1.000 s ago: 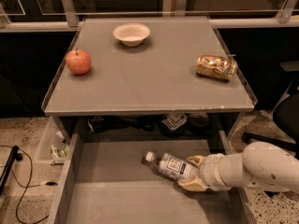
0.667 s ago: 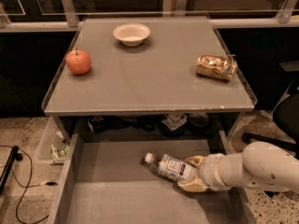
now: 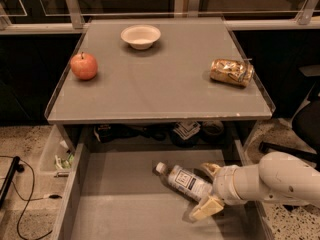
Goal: Place blue plastic bottle into top drawer
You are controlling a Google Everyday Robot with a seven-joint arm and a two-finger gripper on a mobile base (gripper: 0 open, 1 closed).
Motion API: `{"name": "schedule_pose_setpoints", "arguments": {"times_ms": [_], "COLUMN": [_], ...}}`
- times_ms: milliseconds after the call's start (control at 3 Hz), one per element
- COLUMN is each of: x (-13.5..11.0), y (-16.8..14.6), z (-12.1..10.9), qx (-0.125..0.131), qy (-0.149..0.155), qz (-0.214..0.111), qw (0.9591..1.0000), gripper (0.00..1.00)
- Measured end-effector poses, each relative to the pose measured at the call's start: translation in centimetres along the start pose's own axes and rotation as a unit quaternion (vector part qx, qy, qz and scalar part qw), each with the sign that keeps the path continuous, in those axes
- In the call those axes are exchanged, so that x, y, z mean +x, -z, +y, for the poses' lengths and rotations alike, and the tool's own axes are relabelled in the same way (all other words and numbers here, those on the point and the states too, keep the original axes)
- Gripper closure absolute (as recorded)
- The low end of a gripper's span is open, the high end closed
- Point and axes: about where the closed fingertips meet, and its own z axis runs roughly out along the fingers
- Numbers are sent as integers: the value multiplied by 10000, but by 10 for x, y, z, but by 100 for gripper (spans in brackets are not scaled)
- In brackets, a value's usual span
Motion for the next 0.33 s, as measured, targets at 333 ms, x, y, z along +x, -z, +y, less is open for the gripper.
{"name": "schedule_pose_setpoints", "arguments": {"times_ms": [333], "x": [0], "y": [0], "z": [0], "qx": [0], "qy": [0], "qz": [0], "qw": [10000], "gripper": [0]}}
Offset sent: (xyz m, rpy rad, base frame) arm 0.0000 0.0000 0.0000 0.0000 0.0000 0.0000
